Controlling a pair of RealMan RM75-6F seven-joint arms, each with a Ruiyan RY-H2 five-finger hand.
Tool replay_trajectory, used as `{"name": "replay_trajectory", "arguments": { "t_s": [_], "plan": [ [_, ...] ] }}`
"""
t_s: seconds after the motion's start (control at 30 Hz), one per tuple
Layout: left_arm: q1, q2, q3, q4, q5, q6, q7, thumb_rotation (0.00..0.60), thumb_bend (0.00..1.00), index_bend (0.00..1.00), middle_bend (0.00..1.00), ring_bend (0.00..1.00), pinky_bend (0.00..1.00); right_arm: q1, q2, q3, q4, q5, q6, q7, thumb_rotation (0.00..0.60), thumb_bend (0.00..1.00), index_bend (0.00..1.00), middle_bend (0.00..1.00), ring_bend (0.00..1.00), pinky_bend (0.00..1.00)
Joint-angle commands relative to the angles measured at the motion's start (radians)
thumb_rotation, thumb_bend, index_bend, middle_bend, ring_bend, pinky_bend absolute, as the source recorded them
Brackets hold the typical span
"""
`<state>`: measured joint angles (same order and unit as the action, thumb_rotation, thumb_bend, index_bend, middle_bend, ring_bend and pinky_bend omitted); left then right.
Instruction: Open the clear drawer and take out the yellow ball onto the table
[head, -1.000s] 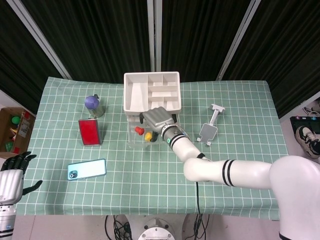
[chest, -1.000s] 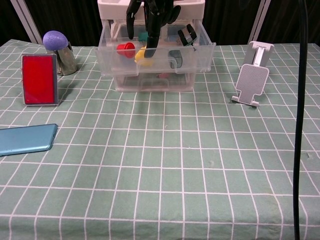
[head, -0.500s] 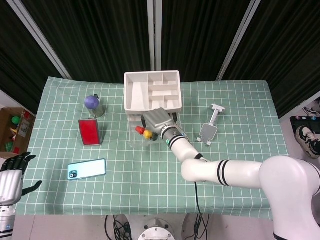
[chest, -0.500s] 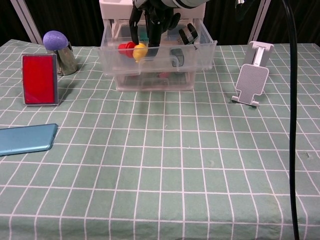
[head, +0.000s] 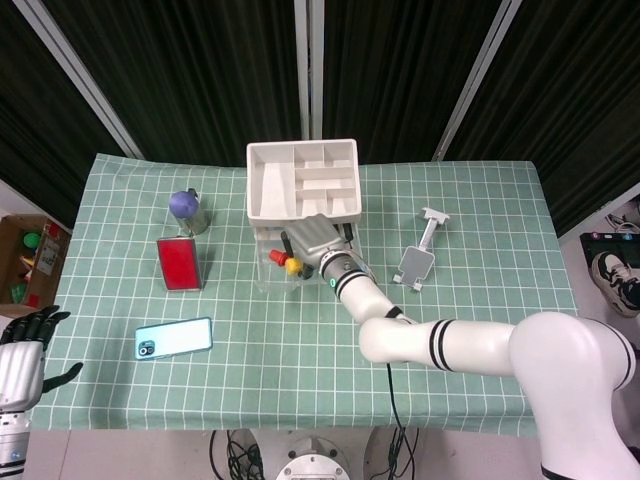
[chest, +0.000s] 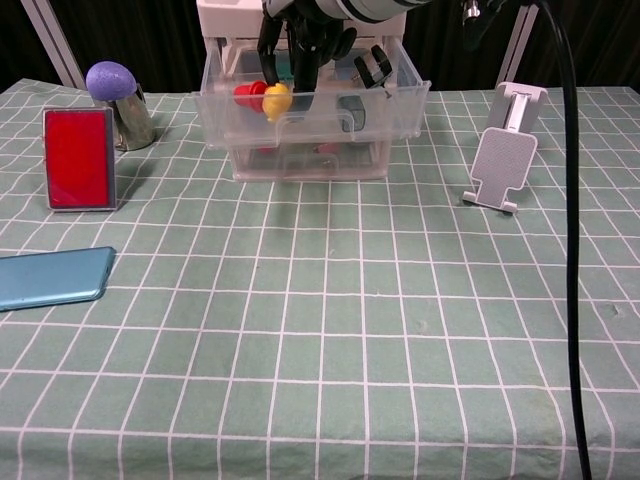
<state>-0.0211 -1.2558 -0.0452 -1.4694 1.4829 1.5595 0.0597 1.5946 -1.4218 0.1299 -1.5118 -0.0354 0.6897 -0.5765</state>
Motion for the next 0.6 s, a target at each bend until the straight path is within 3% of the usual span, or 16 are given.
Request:
{"name": "replay_trajectory", "arguments": {
  "t_s": [0.03, 0.3, 0.6],
  "plan": [
    [0.000, -0.001, 0.000, 0.002, 0.000, 0.000, -0.002, 0.600, 0.00, 0.25, 0.19, 0.18, 0.20, -0.003, -0.002, 0.003, 0.002, -0.009, 0.002, 0.007, 0.600, 0.17, 0.60, 0.93, 0.98, 1.00],
    [-0.005, -0.002, -0.003, 0.006, 0.004, -0.003, -0.006, 0.600, 0.00, 0.25, 0.19, 0.18, 0.20, -0.045, 0.048, 0.034, -0.074, -0.102, 0.049, 0.057, 0.600, 0.18, 0.67, 0.93, 0.98, 1.00],
    [-0.014, 0.002, -0.008, 0.002, 0.017, -0.001, -0.002, 0.600, 0.00, 0.25, 0.19, 0.18, 0.20, -0.156, 0.171, 0.071, -0.269, -0.304, 0.159, 0.134, 0.600, 0.18, 0.67, 0.93, 0.98, 1.00]
  ]
}}
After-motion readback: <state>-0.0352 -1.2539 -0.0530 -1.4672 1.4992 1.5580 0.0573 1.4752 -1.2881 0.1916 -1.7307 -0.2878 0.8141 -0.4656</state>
